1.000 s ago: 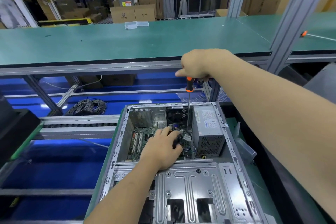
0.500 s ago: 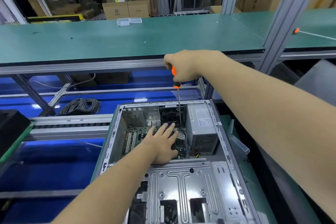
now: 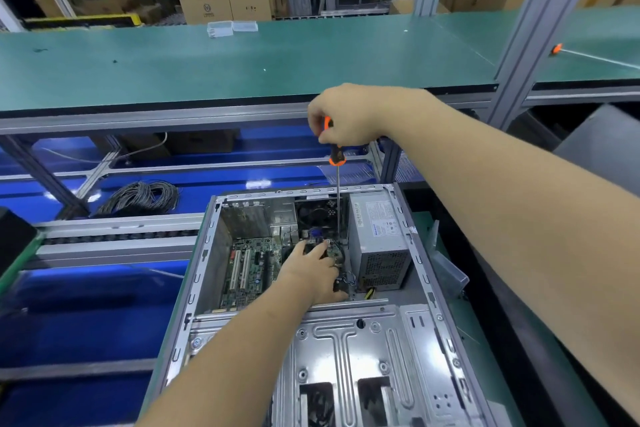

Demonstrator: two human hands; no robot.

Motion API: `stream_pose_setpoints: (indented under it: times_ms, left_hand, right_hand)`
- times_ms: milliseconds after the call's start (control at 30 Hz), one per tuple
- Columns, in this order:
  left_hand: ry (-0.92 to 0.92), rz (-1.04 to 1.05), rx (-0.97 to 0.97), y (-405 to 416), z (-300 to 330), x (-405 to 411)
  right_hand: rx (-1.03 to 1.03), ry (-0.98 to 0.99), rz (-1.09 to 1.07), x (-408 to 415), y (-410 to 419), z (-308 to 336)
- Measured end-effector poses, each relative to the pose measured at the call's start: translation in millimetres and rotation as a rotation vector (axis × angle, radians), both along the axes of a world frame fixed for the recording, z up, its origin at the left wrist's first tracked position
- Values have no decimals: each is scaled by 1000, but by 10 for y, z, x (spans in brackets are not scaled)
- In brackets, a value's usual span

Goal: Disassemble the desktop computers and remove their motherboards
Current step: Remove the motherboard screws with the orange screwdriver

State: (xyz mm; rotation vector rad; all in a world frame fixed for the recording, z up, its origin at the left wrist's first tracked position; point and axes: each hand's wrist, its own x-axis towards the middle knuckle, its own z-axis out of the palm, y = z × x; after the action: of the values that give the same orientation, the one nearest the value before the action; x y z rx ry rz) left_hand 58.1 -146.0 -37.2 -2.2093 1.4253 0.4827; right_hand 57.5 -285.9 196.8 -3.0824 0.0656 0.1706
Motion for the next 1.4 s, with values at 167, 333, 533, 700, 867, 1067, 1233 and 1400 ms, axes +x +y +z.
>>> stream_pose_setpoints:
  times_ms: [167,333,533,700,867,1067,1233,1400]
  left_hand:
    - [-9,-26,-23,-7,-15,-3]
    - [-36,-66,-92,-7,15,2]
    - [10,-115,-293,14,229,-50]
    - [266,307,-546,172,413,-25]
    - [253,613,-603,436,166,-193]
    - [142,563,-711,414,175,-250]
    - [143,579,-720,407,180,-240]
    - [153,578,-729,398,178,-238]
  right_hand:
    - [-59,11,-73,-17,5,44]
    - [56,102,-32,-12,-7,88]
    - [-137,33,-67,-11,30,50]
    - [80,140,-11,-50,15,127]
    - [-172,35,-132,-37,75,51]
    - [41,55,10,-95,75,119]
    - [-169,-12,-124,-57,100,15]
    - [64,-37,32,-95,46,31]
